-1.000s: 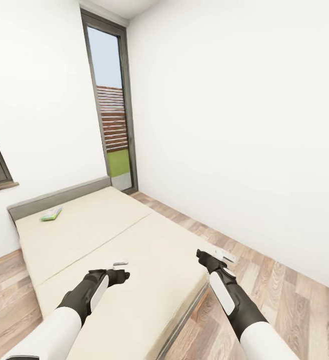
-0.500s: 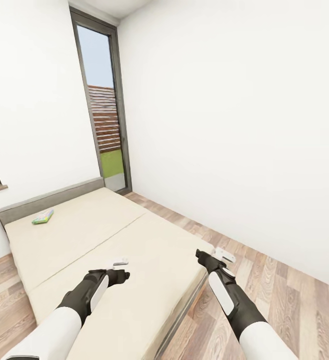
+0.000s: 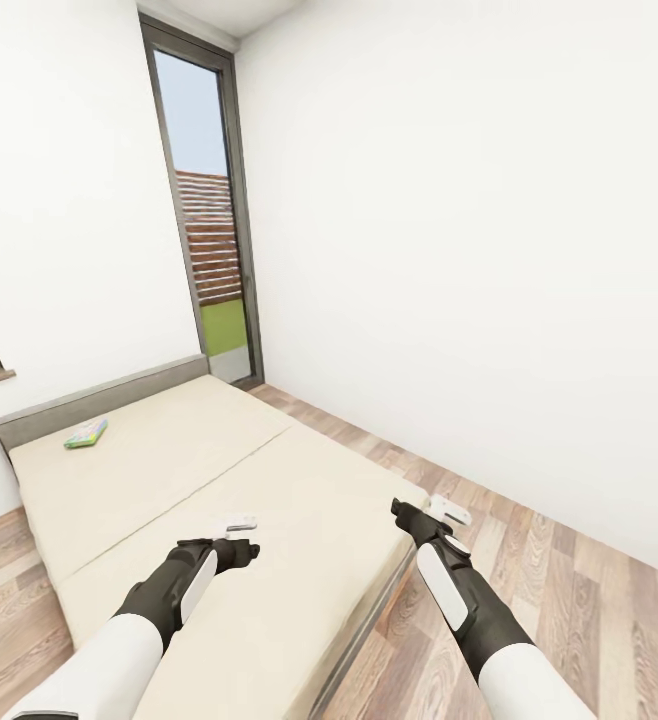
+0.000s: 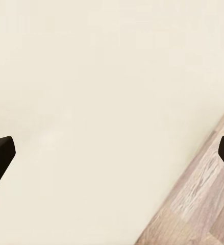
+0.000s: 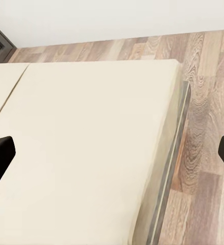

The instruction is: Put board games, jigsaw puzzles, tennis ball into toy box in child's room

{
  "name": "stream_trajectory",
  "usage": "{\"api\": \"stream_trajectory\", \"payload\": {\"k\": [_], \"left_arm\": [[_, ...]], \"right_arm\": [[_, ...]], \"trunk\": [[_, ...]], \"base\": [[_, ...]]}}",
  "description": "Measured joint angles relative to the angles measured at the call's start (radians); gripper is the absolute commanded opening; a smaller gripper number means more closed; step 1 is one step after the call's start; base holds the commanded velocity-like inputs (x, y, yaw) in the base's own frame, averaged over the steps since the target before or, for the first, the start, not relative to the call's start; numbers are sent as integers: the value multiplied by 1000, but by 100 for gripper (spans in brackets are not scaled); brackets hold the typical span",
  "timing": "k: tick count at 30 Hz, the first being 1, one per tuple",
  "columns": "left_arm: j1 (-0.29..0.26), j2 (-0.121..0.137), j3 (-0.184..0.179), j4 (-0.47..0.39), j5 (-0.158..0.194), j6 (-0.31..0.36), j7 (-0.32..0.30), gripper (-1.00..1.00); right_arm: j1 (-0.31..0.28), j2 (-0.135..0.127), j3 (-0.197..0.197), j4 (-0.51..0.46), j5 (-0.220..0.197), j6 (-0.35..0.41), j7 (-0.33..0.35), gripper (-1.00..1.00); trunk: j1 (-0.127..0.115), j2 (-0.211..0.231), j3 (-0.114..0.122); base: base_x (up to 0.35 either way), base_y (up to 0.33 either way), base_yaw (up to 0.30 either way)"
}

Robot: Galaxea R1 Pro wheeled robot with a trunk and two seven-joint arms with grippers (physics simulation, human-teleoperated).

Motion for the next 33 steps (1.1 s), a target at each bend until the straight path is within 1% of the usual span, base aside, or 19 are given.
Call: {"api": "stream_trajectory", "payload": {"k": [15,27,33], "left_arm": [[0,0,0,0,0,0,0,100],[0,0,0,0,0,0,0,100],[0,0,0,0,0,0,0,100]], "right_arm": [[0,0,0,0,0,0,0,100],[0,0,0,0,-2,0,0,100],[0,-1,0,0,-3,0,0,100]], "trunk": [[0,0,0],[0,0,0],[0,0,0]], "base": [[0,129,0],[0,36,0],[0,135,-30]]}}
